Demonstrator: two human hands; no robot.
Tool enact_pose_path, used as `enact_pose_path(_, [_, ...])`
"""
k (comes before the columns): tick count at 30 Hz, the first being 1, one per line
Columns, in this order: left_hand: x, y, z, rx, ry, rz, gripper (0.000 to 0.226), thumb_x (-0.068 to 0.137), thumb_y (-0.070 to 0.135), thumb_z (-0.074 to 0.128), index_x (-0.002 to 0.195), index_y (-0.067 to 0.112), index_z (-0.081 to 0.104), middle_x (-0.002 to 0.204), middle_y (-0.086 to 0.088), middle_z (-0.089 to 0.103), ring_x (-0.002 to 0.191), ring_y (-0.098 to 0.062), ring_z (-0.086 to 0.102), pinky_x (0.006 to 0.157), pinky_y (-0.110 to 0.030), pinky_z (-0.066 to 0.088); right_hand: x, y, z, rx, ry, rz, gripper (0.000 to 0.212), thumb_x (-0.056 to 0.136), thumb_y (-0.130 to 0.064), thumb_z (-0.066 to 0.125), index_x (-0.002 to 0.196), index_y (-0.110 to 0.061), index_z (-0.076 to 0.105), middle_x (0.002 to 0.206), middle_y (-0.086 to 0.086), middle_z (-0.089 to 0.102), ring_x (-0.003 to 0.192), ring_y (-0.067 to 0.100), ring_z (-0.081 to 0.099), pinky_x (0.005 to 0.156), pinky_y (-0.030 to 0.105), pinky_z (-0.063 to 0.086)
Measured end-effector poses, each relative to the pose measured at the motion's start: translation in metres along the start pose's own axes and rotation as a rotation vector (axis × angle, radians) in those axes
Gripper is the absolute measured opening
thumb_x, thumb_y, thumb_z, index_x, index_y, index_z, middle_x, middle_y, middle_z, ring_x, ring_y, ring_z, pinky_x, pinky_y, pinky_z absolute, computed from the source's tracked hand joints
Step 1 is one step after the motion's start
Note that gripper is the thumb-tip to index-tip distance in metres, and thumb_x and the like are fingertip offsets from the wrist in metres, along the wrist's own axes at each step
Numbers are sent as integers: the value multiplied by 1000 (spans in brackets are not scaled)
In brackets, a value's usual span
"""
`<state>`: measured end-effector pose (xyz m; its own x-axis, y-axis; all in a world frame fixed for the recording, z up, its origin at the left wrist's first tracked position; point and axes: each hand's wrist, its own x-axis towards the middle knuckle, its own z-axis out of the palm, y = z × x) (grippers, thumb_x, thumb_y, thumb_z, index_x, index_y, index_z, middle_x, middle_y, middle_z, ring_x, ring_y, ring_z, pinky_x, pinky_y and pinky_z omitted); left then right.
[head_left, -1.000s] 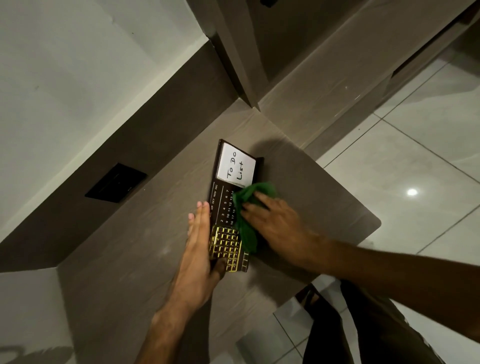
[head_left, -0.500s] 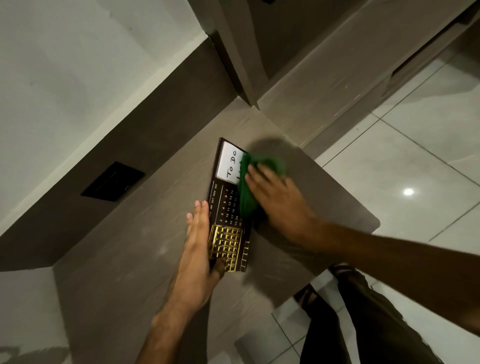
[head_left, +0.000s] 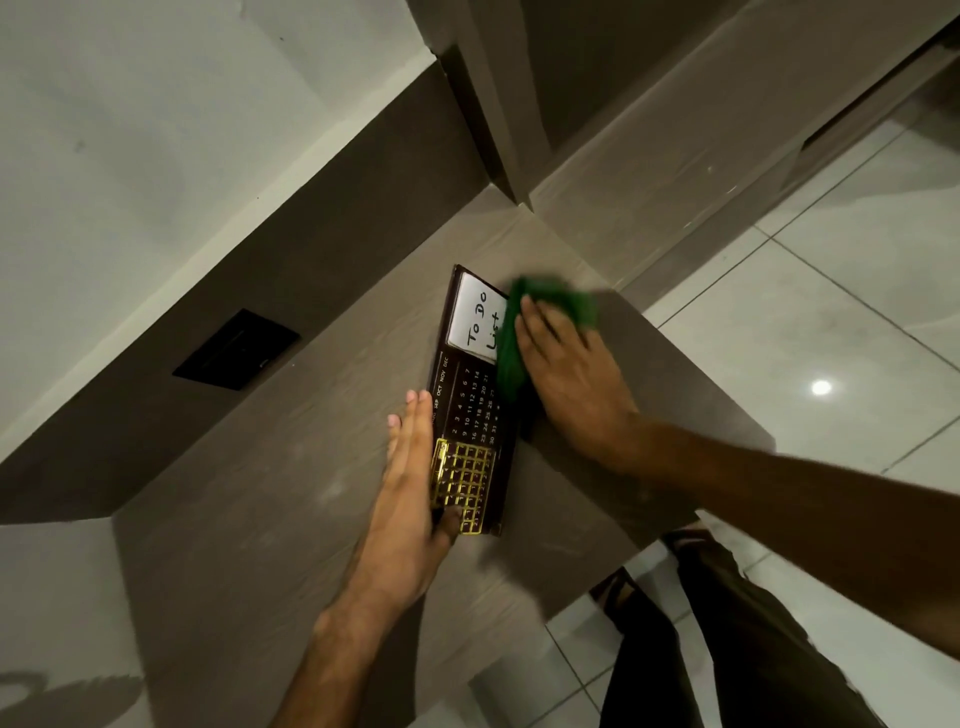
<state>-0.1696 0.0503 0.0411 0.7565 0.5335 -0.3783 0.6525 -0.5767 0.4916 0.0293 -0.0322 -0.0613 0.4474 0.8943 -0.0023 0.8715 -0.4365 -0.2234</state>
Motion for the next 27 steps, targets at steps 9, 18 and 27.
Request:
enact_pose_path(9, [0,-3,0,8,-5,-4,121,80,-4,68,148,43,-21,158,20,-22,148,-9,-17,115,-40,-9,46,29,-13,-71,8,170,84,90,-24,62,152,-2,9,160,21,6,146,34,12,112,49,27])
enact_pose_path(18, [1,-3,2,7,6,-2,123,77,-3,72,149,40,-19,159,18,-21,148,-9,-18,121,-41,-5,-64,-38,22,151,-41,-102,83,83,-22,60,150,1,17,159,22,11,143,36,18,107,52,32])
enact_pose_path(27, [0,0,1,-8,-2,-10,120,79,-5,68,147,42,-20,157,19,-21,148,-10,-17,118,-40,-8,17,4,-5,49,1,153,92,82,-19,66,151,-1,9,161,20,0,145,35,9,111,51,25])
